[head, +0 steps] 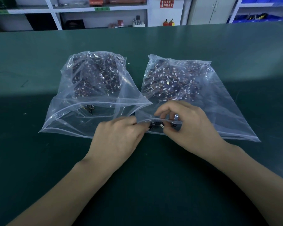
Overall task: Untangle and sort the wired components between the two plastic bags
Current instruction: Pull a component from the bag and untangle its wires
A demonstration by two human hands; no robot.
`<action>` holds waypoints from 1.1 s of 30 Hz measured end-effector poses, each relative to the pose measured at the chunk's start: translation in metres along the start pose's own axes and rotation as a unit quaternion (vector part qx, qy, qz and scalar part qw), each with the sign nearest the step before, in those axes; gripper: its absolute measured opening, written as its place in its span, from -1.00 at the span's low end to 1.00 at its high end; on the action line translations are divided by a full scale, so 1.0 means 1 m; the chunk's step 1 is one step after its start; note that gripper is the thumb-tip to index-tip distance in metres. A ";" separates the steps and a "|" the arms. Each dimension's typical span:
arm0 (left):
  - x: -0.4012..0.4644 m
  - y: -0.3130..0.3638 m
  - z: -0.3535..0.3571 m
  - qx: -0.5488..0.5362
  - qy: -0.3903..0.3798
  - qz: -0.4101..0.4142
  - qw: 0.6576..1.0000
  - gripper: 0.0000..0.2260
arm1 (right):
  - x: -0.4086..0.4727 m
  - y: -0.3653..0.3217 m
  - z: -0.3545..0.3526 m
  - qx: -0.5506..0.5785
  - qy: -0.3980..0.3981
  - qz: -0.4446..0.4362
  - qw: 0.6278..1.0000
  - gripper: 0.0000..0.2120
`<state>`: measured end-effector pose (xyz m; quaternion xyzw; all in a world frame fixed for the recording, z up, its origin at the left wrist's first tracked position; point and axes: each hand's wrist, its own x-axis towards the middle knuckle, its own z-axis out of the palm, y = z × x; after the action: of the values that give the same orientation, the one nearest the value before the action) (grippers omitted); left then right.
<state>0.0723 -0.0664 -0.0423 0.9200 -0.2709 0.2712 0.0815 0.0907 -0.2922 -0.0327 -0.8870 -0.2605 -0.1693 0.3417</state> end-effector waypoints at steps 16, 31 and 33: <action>-0.015 -0.054 -0.015 0.010 -0.038 -0.250 0.968 -0.68 | -0.002 -0.002 0.003 -0.040 -0.040 0.002 0.998 -0.65; -0.013 -0.051 -0.019 -0.032 -0.135 -0.212 0.967 -0.75 | -0.004 -0.002 0.003 -0.055 -0.057 0.026 0.997 -0.61; -0.013 -0.049 -0.019 -0.033 -0.130 -0.207 0.969 -0.77 | -0.004 -0.002 0.003 -0.053 -0.058 0.027 0.997 -0.59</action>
<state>0.0809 -0.0137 -0.0332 0.9802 -0.0917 0.1177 0.1301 0.0865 -0.2900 -0.0356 -0.9189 -0.2463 -0.1222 0.2830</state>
